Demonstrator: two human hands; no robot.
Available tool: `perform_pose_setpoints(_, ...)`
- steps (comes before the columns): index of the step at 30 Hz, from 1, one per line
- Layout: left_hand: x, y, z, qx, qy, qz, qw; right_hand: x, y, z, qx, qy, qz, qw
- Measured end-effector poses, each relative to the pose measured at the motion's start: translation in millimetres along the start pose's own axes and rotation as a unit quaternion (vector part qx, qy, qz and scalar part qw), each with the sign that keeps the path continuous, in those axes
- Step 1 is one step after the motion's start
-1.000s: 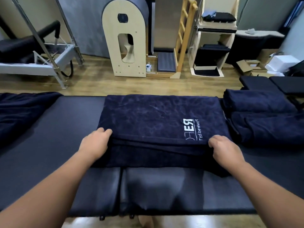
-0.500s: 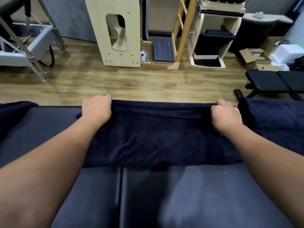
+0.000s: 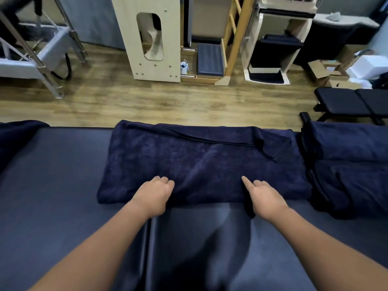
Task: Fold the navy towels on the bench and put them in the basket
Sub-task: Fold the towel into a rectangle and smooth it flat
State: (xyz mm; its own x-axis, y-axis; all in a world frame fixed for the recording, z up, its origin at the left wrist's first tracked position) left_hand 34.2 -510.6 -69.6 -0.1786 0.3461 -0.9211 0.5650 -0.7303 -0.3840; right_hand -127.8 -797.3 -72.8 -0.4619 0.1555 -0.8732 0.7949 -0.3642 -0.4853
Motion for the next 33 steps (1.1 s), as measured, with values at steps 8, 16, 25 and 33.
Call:
perform_pose_setpoints(8, 14.9, -43.6, 37.8, -0.031, 0.000, -0.025, 0.999, 33.2, -51.7, -11.4, 0.005, 0.006, 0.003, 1.000)
perform_pose_setpoints(16, 33.6, -96.1, 71.3, -0.049, 0.002, -0.061, 0.997, 66.4, -115.3, -8.6, -0.002, 0.020, 0.008, 1.000)
perform_pose_setpoints(25, 54.0, -149.1, 105.5, -0.068, -0.019, -0.068, 0.995, 90.2, -167.5, -7.6, -0.020, 0.027, 0.002, 0.999)
perform_pose_setpoints(33, 66.0, -173.2, 87.7, -0.127, -0.168, 0.002, 0.978, 54.1, -156.3, -41.1, -0.034, 0.089, -0.034, 0.995)
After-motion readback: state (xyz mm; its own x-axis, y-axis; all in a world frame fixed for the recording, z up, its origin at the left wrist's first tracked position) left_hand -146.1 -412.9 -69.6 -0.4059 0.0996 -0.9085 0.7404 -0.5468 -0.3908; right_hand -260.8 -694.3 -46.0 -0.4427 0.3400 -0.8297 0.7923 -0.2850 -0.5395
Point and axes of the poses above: each hand's wrist, its own y-axis towards the middle knuckle, its own x-axis out of the palm, z = x × y, the point moved 3 cm from there along y, towards the middle knuckle, and after that the axes turned 7 degrees about y, right-handed, at the moved point
